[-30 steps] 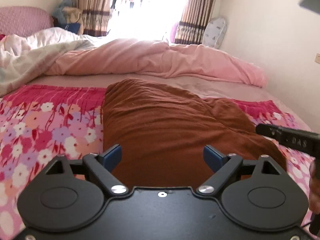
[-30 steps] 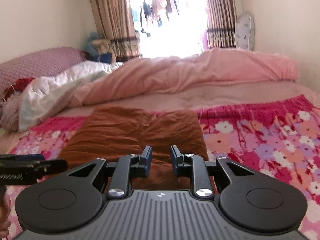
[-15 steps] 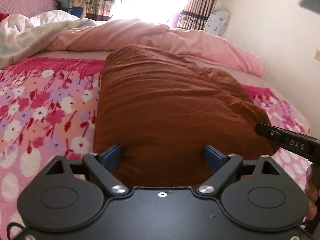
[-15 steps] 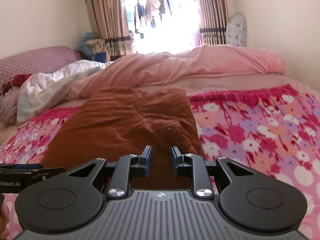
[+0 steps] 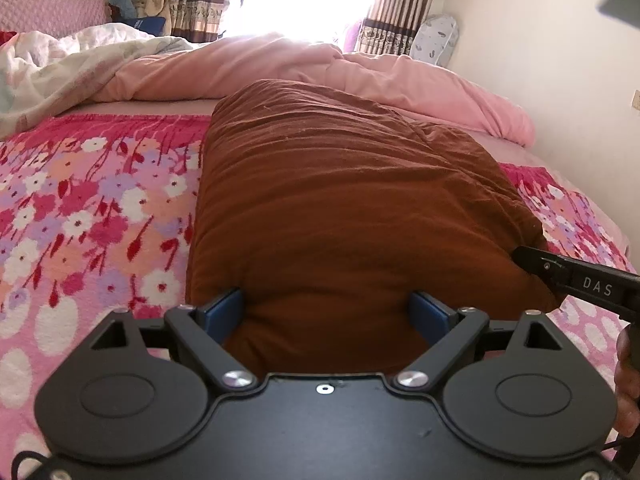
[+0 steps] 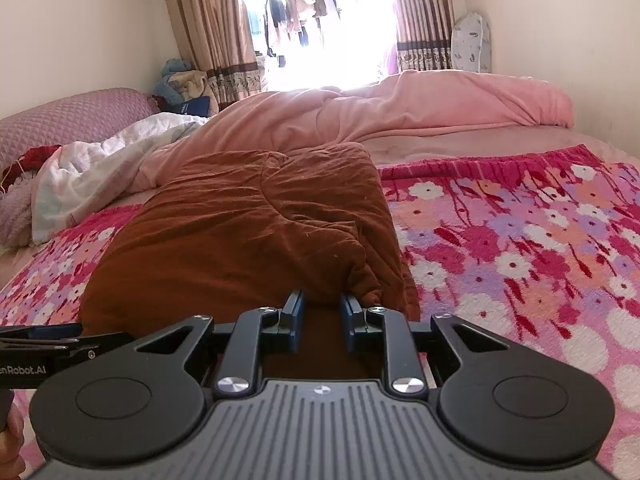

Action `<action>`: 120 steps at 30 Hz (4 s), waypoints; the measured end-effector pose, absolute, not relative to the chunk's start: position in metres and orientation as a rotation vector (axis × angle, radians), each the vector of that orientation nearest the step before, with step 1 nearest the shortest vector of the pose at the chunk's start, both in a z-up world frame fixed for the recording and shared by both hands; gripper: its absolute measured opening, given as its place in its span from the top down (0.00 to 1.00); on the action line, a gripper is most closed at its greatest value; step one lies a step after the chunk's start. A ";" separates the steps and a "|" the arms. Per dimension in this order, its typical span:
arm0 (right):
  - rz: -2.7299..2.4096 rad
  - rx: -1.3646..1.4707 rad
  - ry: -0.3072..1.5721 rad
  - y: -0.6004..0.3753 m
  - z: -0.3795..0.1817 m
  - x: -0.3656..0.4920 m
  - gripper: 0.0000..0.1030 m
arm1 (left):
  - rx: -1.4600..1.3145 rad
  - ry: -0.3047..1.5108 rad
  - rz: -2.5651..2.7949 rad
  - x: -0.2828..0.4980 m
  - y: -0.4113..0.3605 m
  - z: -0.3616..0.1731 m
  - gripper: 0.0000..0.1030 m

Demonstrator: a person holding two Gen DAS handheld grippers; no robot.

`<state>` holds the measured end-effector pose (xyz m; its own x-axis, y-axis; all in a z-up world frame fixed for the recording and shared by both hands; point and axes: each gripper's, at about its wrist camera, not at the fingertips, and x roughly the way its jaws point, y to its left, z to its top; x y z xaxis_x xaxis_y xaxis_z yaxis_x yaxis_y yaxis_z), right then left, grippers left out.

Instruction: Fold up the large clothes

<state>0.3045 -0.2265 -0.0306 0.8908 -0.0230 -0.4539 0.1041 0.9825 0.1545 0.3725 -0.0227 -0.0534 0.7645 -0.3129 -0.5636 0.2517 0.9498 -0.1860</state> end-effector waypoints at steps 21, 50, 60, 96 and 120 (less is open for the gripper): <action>-0.093 0.169 0.468 -0.229 -0.024 0.332 0.73 | -0.106 0.597 -0.304 0.399 -0.036 -0.037 0.12; -0.161 0.071 0.439 -0.182 0.029 0.118 0.14 | -0.056 0.592 -0.190 0.150 0.001 0.014 0.11; -0.182 0.100 0.511 -0.173 0.013 0.078 0.14 | -0.082 0.677 -0.154 0.119 0.007 -0.005 0.11; -0.164 0.091 0.543 -0.170 0.004 0.080 0.14 | -0.082 0.699 -0.141 0.125 0.000 -0.005 0.11; -0.162 0.091 0.543 -0.174 0.002 0.079 0.14 | -0.060 0.695 -0.131 0.124 -0.003 -0.004 0.11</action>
<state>0.0794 -0.1743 0.0022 0.8437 -0.1292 -0.5211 0.1770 0.9833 0.0429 0.1241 -0.0028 -0.0036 0.7604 -0.1407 -0.6341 0.1006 0.9900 -0.0991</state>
